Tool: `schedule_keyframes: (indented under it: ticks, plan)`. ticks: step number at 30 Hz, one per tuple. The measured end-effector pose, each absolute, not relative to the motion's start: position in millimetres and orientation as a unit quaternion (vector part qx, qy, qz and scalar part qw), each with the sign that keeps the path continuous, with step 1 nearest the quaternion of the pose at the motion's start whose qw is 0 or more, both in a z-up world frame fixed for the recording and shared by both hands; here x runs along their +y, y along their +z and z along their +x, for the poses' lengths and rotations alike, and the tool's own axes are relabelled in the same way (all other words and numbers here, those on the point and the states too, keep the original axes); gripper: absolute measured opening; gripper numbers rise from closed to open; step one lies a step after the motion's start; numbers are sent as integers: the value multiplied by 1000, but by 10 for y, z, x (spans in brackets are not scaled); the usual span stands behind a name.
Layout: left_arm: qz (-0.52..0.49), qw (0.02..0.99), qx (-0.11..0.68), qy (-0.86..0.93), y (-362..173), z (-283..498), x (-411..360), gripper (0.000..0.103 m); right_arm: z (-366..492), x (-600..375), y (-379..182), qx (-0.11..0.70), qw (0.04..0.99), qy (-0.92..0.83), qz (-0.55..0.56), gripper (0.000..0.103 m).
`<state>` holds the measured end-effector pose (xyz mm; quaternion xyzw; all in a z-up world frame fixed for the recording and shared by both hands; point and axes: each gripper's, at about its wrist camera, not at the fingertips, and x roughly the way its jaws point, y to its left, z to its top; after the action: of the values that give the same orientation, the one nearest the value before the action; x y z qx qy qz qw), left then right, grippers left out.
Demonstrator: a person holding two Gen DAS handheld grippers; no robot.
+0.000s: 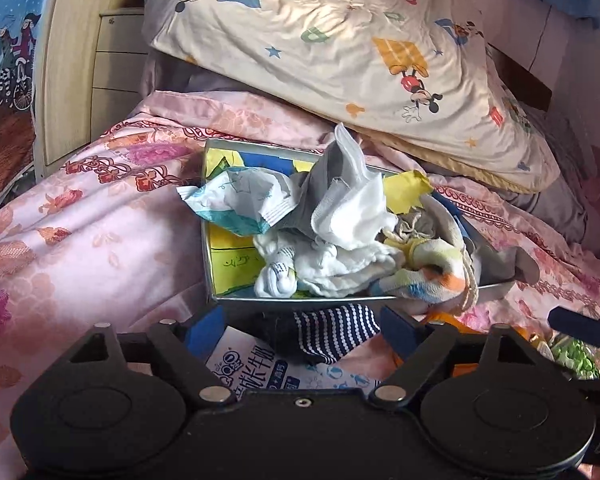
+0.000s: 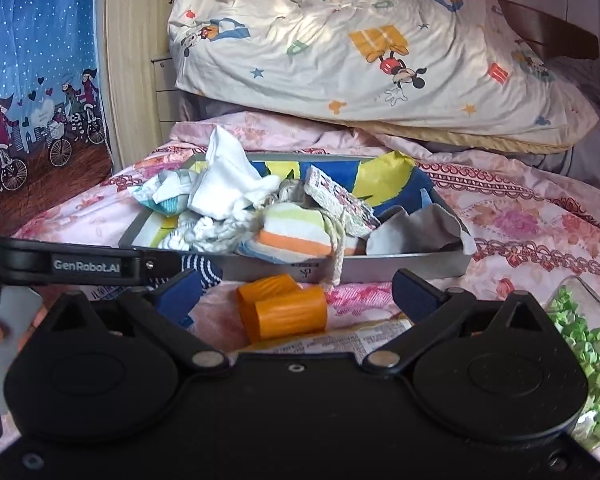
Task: Organize soft objects
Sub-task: 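Lower the left tool to the striped sock while the right tool reaches the orange cylinder, then close the left tool on the striped sock while the right tool grasps the orange cylinder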
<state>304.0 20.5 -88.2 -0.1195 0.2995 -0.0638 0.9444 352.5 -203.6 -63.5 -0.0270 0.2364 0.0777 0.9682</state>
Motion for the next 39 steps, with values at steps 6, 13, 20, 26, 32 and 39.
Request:
schedule_keyframes:
  ticks: [6,13,20,26,32,39]
  plan:
    - [-86,947,298,-82,-827,3067,141,59,3615,-2000,-706,248,964,84,-37,84]
    - [-47,942,321,-81,-893,3108,63,44,3638,-1998,-737,253,963,86,-34,78]
    - [-36,940,327,-90,-914,3130,67,24,3614,-1996,-721,256,962,88,-14,68]
    - [-16,938,331,-101,-914,3116,-6,5,3625,-1963,-746,262,961,89,-18,56]
    - [-21,938,330,-107,-869,3091,-30,2,3642,-1940,-773,270,958,91,-23,40]
    - [-41,938,324,-113,-770,3021,-65,1,3638,-1954,-772,266,960,83,-26,32]
